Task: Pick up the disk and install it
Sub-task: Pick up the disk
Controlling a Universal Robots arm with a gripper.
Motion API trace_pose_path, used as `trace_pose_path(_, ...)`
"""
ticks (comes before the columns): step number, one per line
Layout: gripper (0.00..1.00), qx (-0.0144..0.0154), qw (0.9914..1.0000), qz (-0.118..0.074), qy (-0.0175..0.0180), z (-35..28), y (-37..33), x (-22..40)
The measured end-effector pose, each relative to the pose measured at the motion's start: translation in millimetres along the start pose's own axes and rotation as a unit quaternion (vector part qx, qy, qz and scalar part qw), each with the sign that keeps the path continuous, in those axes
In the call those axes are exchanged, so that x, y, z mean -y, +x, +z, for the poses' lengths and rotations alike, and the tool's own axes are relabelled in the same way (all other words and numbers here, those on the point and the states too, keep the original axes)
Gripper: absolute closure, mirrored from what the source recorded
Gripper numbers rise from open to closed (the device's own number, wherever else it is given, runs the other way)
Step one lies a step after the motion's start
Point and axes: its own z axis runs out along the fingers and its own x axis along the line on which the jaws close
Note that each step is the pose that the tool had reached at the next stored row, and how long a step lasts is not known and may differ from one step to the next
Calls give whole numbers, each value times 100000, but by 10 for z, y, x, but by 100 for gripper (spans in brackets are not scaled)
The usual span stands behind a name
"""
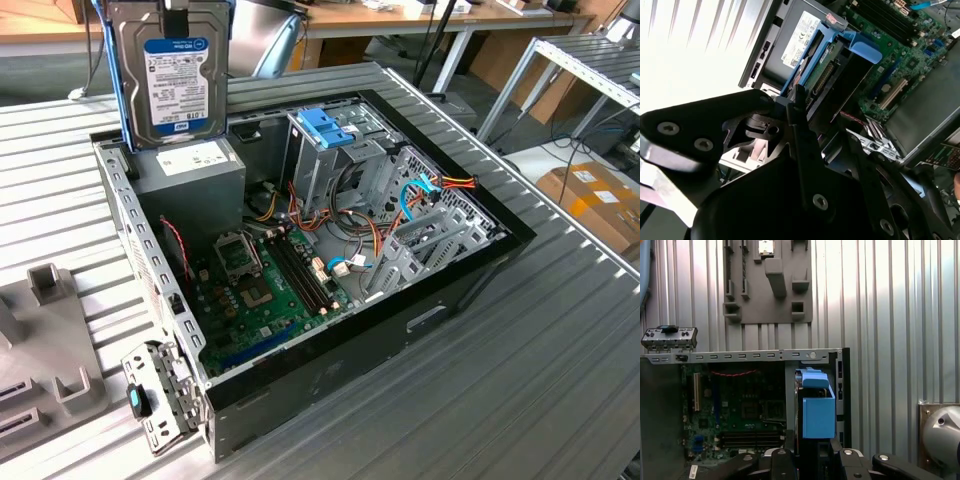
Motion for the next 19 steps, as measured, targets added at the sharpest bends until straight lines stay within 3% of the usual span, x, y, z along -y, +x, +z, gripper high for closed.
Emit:
trace_pose_path(5, 65, -2, 100000, 2, -1, 0, -8, 247)
trace_pose_path(10, 65, 3, 100000, -1, 3, 0, -15, 384)
trace_pose_path(16, 65, -1, 100000, 4, 1, 0, -33, 616)
trace_pose_path(19, 65, -2, 100000, -1, -1, 0, -42, 769)
